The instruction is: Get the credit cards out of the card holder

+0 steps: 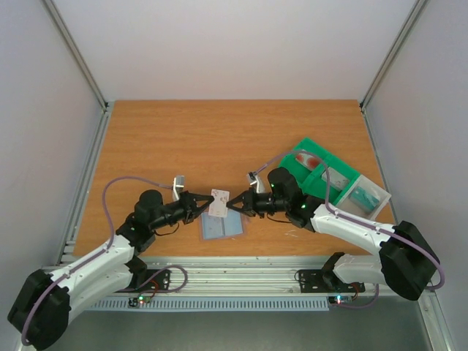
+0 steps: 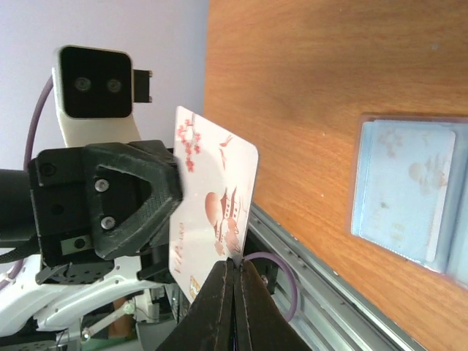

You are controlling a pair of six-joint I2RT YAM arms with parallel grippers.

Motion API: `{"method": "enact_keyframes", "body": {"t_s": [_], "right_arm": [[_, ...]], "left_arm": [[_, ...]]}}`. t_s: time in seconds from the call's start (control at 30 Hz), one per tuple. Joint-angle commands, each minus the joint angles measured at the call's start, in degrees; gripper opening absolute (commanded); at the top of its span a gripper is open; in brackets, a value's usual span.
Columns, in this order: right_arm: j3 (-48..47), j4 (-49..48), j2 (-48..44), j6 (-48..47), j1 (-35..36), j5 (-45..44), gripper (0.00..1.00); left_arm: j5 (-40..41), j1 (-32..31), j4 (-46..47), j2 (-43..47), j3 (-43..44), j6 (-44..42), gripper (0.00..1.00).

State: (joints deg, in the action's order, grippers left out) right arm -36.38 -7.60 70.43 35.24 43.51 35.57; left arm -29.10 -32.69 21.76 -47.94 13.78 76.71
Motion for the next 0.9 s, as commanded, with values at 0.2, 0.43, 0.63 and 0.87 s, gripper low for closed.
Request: {"method": "enact_keyframes", "body": {"t_s": [0.2,0.43,0.63,0.87], "right_arm": [[-1.8,2.6,-1.6,-6.4,0.2,4.1,0.1],[-7.7,22.5,-6.7,-21.4,-1.1,5.3,0.23],[-15.6,41.5,-8.6,-33.8,-2.2,3.0,0.27],[-23.8,55.4,-7.5,-44.2,-2.4,3.0,0.32]], "left_arm": [[-3.1,-0.4,4.0,2.0,-0.3,-2.1,0.01],[-12.1,-0.4,0.1,-0.1,2.7,-6.8,0.0],[-16.4,-0.6,-11.4,0.4,7.0,-14.7,0.0],[-22.1,-2.1,-17.8,0.5,10.7,-21.9,0.0]]}}
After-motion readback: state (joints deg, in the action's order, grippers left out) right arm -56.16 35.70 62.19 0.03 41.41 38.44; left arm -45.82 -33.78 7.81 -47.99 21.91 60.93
